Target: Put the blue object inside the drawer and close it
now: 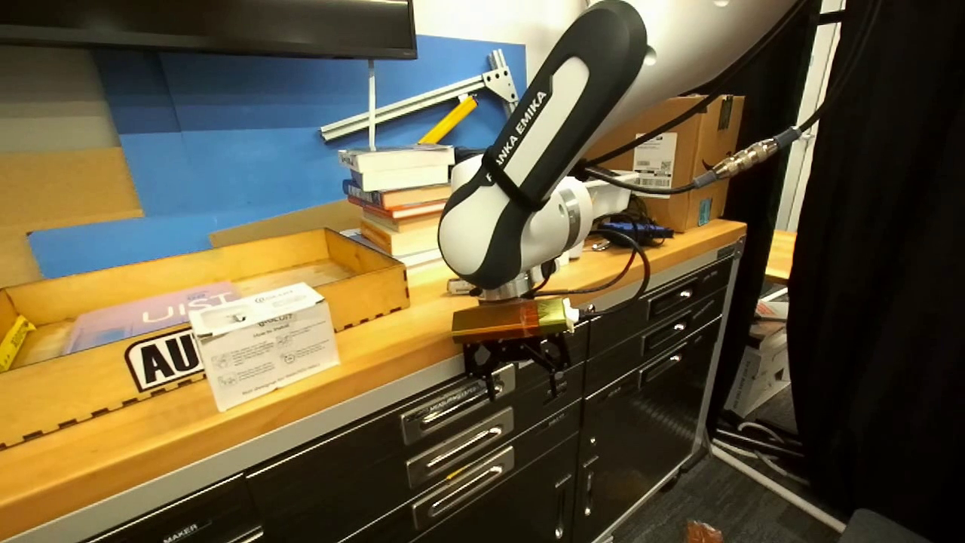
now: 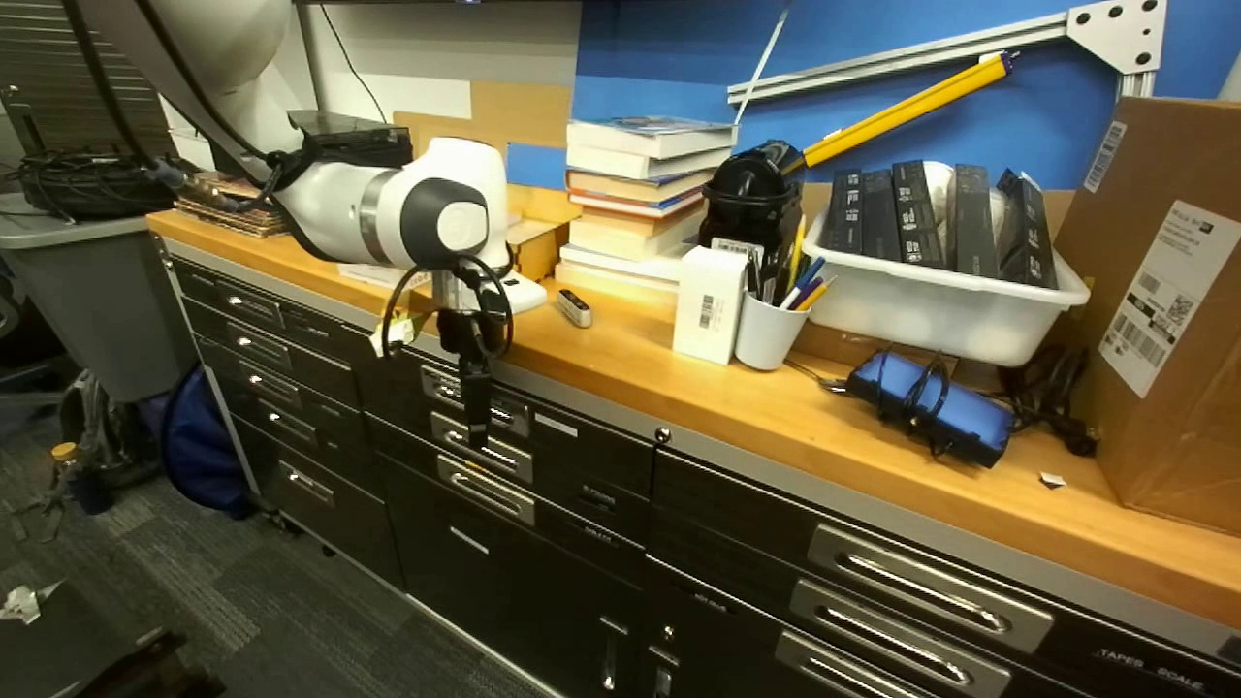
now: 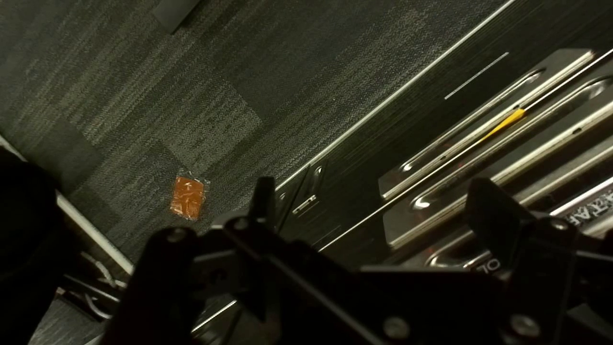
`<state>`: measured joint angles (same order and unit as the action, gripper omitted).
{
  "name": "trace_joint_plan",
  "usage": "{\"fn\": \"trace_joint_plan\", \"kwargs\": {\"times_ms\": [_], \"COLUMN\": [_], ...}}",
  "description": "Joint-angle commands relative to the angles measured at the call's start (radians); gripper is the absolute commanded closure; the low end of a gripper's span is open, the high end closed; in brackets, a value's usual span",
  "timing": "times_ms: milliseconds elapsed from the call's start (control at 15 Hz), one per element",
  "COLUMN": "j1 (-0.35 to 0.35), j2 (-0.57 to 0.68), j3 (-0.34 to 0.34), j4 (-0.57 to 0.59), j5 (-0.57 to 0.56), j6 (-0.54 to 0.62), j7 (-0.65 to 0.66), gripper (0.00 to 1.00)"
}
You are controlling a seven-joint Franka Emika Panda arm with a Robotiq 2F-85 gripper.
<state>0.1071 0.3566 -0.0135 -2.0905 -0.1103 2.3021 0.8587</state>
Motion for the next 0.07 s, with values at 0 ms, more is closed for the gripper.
{"fn": "trace_joint_plan", "kwargs": {"times_ms": [0], "j1": [0.013], "j2": [0.001], "j3": [-0.013], "j4": [-0.001], "j5": [0.007], "j6": [-0.001], "j7": [-0.005], "gripper": [0.00]}}
